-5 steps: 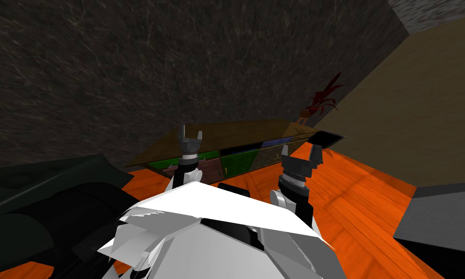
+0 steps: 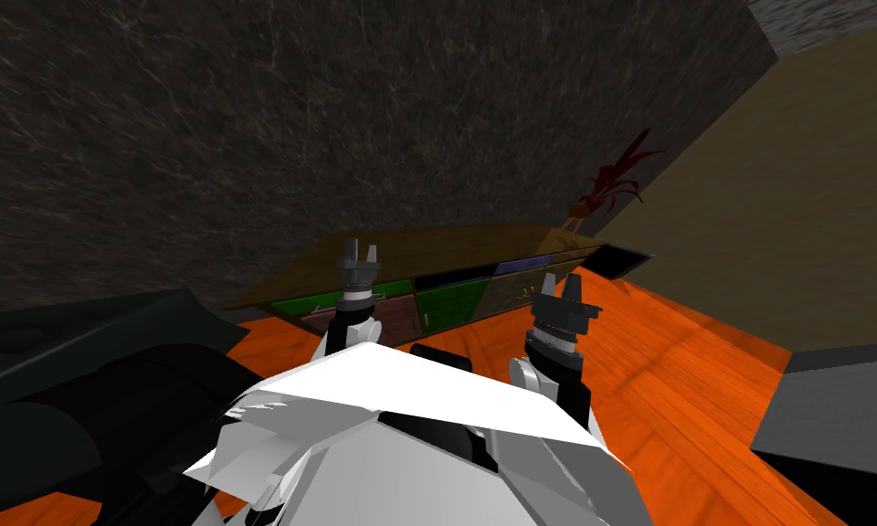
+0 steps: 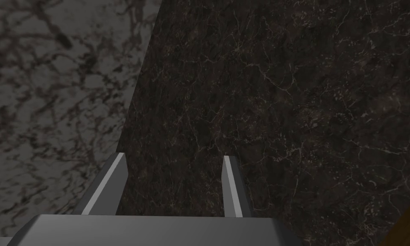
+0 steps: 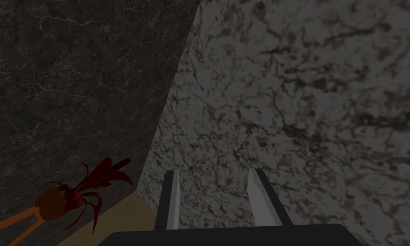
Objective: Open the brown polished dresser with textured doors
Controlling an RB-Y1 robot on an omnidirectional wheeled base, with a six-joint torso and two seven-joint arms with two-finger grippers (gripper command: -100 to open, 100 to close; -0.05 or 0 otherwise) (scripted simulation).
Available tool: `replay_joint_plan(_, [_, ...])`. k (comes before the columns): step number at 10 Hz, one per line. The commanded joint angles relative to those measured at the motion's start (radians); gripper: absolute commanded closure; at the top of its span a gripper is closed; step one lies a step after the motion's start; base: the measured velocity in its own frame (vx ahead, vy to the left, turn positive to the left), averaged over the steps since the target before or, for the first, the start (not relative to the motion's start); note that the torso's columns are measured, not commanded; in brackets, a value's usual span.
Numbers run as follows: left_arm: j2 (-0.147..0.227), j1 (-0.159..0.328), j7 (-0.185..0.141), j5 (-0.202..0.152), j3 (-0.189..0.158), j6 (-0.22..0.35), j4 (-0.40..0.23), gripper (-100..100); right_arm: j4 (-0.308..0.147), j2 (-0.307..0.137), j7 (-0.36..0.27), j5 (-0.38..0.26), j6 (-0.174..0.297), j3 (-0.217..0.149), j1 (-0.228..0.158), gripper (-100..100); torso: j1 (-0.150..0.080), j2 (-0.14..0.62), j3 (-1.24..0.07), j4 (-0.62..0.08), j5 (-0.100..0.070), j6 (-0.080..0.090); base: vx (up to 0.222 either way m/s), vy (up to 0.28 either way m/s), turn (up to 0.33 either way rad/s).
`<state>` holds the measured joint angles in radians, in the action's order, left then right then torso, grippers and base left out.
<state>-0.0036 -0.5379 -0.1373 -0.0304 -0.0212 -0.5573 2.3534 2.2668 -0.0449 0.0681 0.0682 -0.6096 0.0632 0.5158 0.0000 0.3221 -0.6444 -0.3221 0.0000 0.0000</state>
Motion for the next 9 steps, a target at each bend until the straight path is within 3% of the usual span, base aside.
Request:
replay_joint_plan(1, [0.000,0.000,0.000,0.000,0.000,0.000,0.000,0,0.000,0.000,0.000,0.000,0.000,0.000,0.000,0,0.000,0.074,-0.147,-0.074,0.000,0.000,0.000,0.000,0.000])
replay_joint_plan(4, [0.000,0.000,0.000,0.000,0.000,0.000,0.000,0,0.000,0.000,0.000,0.000,0.000,0.000,0.000,0,0.000,0.296,-0.590,-0.295,0.000,0.000,0.000,0.000,0.000])
replay_joint_plan(5, [0.000,0.000,0.000,0.000,0.000,0.000,0.000,0,-0.015,-0.034,0.033,0.013,-0.006,0.000,-0.009,-100,0.000,0.369,-0.738,-0.369,0.000,0.000,0.001,-0.014,0.128])
replay_joint_plan(6, [0.000,0.000,0.000,0.000,0.000,0.000,0.000,0,-0.025,-0.046,0.054,0.022,-0.010,0.000,-0.016,-100,-0.001,0.403,-0.807,-0.402,0.000,0.000,-0.010,-0.029,0.167])
replay_joint_plan(9, [0.000,0.000,0.000,0.000,0.000,0.000,0.000,0,-0.063,-0.073,0.139,0.060,-0.028,0.000,-0.041,-100,-0.001,0.416,-0.831,-0.416,0.000,0.000,-0.021,-0.041,0.148])
